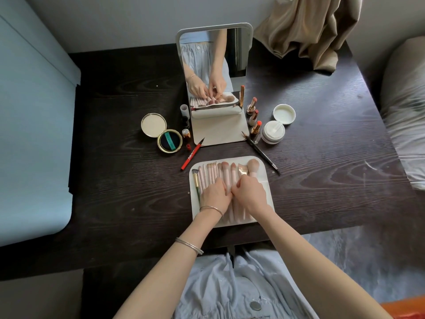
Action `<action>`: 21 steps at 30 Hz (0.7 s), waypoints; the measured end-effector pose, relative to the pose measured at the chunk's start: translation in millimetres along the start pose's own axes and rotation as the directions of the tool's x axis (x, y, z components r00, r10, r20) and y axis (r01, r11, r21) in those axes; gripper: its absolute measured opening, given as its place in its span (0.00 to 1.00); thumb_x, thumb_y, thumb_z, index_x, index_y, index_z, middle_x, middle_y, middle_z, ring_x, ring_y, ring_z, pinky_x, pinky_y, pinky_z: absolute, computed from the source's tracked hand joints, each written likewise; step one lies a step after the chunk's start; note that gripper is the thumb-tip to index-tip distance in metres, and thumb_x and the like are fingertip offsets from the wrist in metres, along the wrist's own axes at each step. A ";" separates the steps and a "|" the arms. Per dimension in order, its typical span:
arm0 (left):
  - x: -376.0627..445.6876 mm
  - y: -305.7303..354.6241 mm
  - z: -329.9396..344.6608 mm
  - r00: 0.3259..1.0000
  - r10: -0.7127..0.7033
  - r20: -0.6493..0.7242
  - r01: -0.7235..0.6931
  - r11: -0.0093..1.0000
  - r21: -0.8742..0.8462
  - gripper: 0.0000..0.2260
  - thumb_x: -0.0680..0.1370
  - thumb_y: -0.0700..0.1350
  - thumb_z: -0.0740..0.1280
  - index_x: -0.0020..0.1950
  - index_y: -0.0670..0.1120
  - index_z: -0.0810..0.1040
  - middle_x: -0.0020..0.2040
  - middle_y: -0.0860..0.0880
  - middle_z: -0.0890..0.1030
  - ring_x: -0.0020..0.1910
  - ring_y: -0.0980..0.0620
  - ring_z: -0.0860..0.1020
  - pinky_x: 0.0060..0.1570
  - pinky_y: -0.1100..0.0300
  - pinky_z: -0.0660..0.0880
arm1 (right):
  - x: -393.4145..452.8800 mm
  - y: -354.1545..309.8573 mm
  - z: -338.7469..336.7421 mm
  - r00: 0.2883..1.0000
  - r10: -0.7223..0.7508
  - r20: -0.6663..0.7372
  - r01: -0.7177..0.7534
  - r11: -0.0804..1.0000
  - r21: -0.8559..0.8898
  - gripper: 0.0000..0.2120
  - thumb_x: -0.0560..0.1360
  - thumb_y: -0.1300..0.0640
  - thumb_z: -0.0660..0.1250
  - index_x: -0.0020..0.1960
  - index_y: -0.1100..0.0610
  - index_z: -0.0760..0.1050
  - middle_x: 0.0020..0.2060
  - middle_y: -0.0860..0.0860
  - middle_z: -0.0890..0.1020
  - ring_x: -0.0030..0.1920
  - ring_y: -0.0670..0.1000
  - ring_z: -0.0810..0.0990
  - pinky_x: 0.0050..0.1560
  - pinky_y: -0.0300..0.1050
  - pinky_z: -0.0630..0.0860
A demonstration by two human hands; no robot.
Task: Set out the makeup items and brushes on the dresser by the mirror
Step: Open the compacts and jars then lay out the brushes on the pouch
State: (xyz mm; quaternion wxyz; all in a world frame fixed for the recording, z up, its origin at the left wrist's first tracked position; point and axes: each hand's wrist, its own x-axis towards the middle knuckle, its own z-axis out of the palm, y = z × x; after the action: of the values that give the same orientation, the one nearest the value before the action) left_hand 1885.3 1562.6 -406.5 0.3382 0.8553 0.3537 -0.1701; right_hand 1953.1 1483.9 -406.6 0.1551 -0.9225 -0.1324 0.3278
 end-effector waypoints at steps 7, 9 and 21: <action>-5.0 -18.5 0.4 0.974 0.125 -0.188 -0.131 0.991 -0.016 0.09 0.78 0.43 0.61 0.56 0.46 0.75 0.53 0.49 0.74 0.51 0.50 0.75 0.47 0.56 0.76 | -2.2 5.5 -1.8 0.999 -0.019 -0.031 0.020 0.999 0.037 0.09 0.75 0.52 0.61 0.45 0.59 0.71 0.48 0.56 0.77 0.42 0.58 0.77 0.40 0.47 0.70; -5.2 -28.5 0.0 0.959 0.184 -0.215 -0.167 0.981 0.094 0.13 0.78 0.44 0.63 0.62 0.47 0.75 0.57 0.48 0.72 0.56 0.51 0.72 0.50 0.57 0.75 | -3.7 6.6 -3.4 0.998 -0.054 -0.027 0.055 0.996 0.067 0.07 0.76 0.53 0.61 0.44 0.57 0.69 0.46 0.55 0.79 0.40 0.57 0.77 0.39 0.46 0.70; -4.6 -71.4 4.9 0.809 0.585 0.047 -0.529 0.692 0.491 0.24 0.76 0.46 0.66 0.71 0.45 0.67 0.73 0.48 0.67 0.73 0.48 0.63 0.71 0.51 0.59 | -24.5 16.8 6.8 0.922 -0.374 0.101 0.383 0.919 -0.093 0.15 0.79 0.52 0.59 0.65 0.48 0.73 0.45 0.48 0.82 0.45 0.49 0.80 0.43 0.44 0.75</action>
State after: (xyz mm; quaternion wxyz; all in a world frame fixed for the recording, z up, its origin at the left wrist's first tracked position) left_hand 1830.4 1594.1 -440.2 0.1295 0.9863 0.0418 -0.0932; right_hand 1932.8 1461.4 -404.0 0.1587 -0.8724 -0.3325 0.3211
